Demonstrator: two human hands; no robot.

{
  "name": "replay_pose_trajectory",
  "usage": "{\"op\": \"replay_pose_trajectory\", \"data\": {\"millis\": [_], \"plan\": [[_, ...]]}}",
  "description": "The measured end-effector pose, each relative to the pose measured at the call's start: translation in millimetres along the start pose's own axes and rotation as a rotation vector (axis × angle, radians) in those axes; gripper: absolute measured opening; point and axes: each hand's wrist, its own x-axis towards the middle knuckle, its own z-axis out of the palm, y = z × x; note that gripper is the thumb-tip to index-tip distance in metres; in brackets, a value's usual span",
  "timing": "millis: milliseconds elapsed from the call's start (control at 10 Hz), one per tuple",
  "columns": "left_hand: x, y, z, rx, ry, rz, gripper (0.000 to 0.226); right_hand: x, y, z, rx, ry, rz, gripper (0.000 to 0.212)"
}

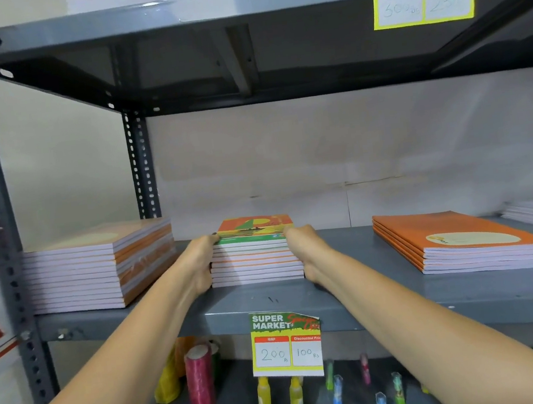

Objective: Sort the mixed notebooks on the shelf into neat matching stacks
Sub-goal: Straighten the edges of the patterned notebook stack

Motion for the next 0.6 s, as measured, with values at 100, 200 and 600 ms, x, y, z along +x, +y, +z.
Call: {"op": "replay_pose_trajectory", "data": {"millis": [100, 200, 600], "plan": [[0, -1, 19, 0.006, -0.019, 0.002, 0.032, 11, 4, -18, -0.015, 0.006, 0.000, 0.056], [3, -8, 48, 0.027, -0.047, 0.008, 0.033, 24, 11, -47, -0.026, 0.065, -0.015, 0.054], [-14, 1, 96, 0.227, 0.044, 0.106, 0.039, 5, -11, -95, -0.140, 0.065, 0.009, 0.028]]}}
